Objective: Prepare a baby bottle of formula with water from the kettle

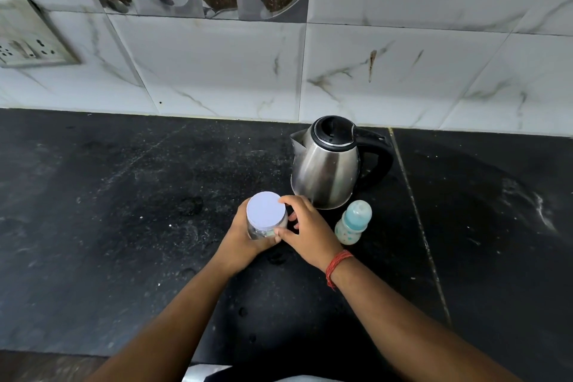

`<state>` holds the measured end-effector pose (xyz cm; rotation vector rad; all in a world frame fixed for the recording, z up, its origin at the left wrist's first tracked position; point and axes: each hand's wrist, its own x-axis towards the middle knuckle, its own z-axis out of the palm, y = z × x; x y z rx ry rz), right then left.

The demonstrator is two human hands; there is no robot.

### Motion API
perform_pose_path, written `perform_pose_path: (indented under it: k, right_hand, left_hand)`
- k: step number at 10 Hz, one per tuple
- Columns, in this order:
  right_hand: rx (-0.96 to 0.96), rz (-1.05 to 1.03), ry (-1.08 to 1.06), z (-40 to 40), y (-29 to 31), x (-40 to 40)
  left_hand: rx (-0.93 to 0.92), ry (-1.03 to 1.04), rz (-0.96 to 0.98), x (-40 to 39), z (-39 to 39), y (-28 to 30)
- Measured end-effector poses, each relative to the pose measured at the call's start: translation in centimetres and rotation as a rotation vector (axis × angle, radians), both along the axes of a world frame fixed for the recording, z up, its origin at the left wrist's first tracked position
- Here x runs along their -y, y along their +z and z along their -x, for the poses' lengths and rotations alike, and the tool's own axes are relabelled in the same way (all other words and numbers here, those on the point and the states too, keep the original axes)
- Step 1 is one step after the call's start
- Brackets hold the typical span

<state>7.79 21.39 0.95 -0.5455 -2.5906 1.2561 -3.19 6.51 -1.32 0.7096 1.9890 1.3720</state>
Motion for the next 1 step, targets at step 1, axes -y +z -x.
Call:
perform_pose_path:
  k: [1]
  right_hand:
    - [-0.032,-0.023,0.021,0.07,-0.18,0.08]
  left_hand:
    - [0.002,-0.015,-0.049,0.24,-0.26,-0.08]
